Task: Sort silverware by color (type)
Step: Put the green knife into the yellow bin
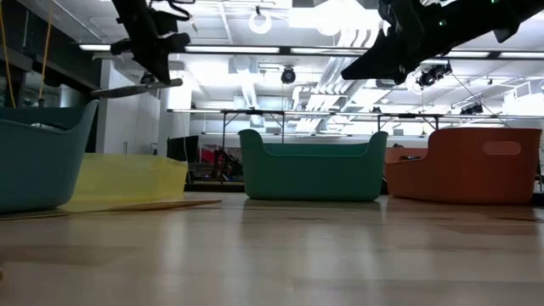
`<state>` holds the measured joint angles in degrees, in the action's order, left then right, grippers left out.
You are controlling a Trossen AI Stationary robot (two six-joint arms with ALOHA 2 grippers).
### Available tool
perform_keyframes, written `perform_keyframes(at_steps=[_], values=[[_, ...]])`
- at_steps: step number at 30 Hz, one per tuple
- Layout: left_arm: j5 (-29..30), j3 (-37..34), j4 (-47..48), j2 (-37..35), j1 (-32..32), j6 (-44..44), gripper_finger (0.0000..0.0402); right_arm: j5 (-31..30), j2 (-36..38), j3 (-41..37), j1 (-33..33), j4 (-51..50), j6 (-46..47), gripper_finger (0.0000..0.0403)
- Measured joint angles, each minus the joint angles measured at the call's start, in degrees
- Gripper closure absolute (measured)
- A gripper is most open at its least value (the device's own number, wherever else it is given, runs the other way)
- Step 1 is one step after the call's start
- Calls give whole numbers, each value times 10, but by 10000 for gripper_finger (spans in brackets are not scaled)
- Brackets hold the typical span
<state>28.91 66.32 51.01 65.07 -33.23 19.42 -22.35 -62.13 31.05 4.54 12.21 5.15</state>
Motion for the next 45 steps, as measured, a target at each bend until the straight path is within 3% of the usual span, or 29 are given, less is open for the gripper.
perform_keyframes(at_steps=[15, 25, 30, 45], values=[[-18, -1, 8, 97, -6, -11, 401, 0, 0, 0, 0, -4, 0, 403], [-18, -6, 44, 115, -13, 13, 401, 0, 0, 0, 0, -13, 15, 403], [-23, -51, 38, 115, -23, 24, 401, 0, 0, 0, 0, -15, 15, 403], [-92, -221, -135, 115, -43, 41, 401, 0, 0, 0, 0, -17, 14, 403]])
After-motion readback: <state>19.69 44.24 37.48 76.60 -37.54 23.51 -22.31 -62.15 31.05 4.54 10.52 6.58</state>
